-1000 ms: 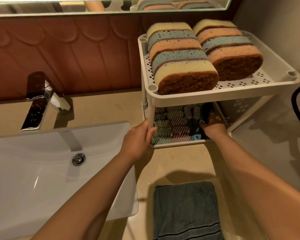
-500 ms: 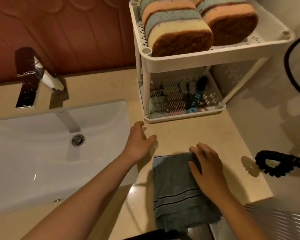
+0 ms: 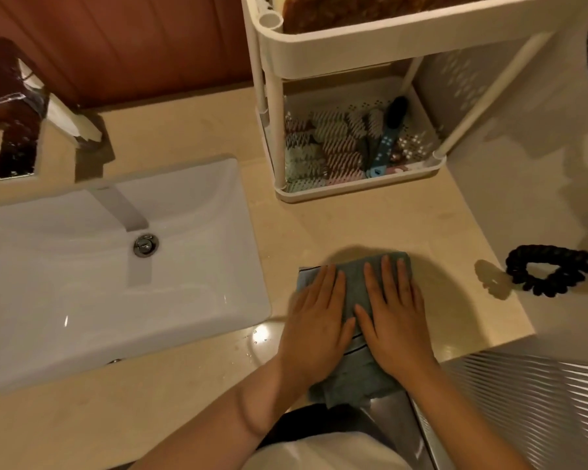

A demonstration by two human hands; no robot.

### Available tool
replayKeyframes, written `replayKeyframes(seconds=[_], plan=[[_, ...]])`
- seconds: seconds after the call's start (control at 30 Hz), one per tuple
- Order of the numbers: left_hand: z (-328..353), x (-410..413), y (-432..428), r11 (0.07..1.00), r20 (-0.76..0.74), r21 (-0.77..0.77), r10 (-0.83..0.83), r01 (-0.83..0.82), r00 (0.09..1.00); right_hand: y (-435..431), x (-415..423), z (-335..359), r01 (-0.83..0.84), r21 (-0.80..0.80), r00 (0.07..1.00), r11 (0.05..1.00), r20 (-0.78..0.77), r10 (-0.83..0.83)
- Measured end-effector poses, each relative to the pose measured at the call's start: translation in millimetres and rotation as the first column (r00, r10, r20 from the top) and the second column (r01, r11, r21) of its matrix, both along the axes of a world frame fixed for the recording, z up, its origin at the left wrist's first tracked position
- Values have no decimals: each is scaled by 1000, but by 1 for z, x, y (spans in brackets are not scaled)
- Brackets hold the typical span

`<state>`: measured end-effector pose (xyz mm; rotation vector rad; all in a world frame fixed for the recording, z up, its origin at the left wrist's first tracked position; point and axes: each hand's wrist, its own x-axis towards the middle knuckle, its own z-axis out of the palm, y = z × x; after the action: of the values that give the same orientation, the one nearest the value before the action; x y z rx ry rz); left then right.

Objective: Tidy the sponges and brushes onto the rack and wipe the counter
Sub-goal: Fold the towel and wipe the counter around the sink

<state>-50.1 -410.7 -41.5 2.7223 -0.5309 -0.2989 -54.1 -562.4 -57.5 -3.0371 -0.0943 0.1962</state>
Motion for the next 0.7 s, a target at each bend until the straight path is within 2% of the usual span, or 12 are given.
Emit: replayKeyframes(seconds=[0.3,0.4,0.47,0.57,0.7], plan=[[-14,21,28,989,41,147,-21,15,999,29,36,-4,-43,-20,997,999,61,44],[-18,33,45,999,39,-31,5,-4,999,44,47,-7,-33,-21,998,999,55,34],[-19,43,55,997,86,-72,6,0,996,52,58,-8,-21,-11,997,1000,75,22],[-17,60,63,1000,124,-2,-23,23,992,62,73,-9,-11,-8,993,1000,113,12],[-12,84,75,992,20,109,-68,65,998,72,91,-11,-26,17,985,999,171,23]])
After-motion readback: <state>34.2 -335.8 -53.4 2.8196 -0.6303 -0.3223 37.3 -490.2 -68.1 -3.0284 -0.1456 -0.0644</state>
